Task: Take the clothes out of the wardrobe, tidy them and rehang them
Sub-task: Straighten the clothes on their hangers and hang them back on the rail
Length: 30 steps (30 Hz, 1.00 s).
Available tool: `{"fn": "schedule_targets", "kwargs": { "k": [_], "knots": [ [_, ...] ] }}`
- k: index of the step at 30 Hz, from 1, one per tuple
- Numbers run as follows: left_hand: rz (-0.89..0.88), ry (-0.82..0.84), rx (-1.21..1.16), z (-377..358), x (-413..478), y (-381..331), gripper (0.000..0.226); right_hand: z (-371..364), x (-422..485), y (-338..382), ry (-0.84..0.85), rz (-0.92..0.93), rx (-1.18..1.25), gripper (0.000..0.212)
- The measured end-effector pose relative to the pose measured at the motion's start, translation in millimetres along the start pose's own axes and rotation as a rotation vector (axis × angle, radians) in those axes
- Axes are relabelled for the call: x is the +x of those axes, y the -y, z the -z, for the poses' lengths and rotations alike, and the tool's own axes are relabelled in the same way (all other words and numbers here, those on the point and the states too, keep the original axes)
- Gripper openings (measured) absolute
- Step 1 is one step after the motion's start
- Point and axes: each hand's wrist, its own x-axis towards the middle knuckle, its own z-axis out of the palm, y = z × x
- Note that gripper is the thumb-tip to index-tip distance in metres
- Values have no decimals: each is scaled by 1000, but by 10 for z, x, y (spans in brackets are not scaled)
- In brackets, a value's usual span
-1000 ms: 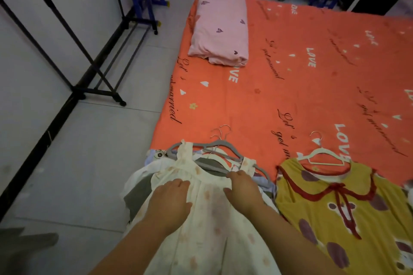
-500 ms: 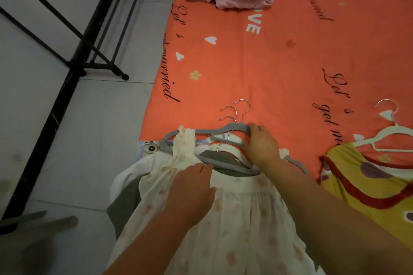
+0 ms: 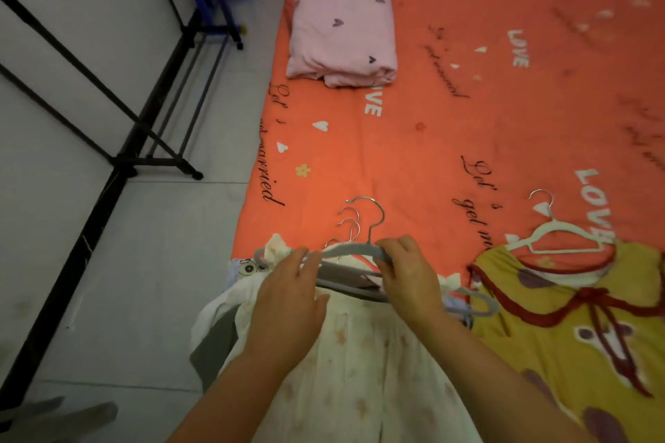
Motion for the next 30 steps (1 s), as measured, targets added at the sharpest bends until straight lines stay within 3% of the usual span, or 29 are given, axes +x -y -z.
{"fn": "schedule_targets", "kwargs": {
  "k": [4,7,17,22,30],
  "knots": [
    [-151,-160,52,472,-241,-163,60,359,-496,469,-55,39,14,22],
    [-205,-191,59,770,-545,-267,56,644,-963,830,-117,106,-13,24],
    [-523,-296,31,1532,-1958,-459,52,1564,-2728,1892,-507,82,-103,20],
    [-722,-462,-20,1714,-2605,-763,49,1854,-3646,2097,-642,26,-126,21],
    [-989,-484,-58,1607,-3446,-1730,45,2559,-5049,1924,-812,-115,-232,20]
  ]
}}
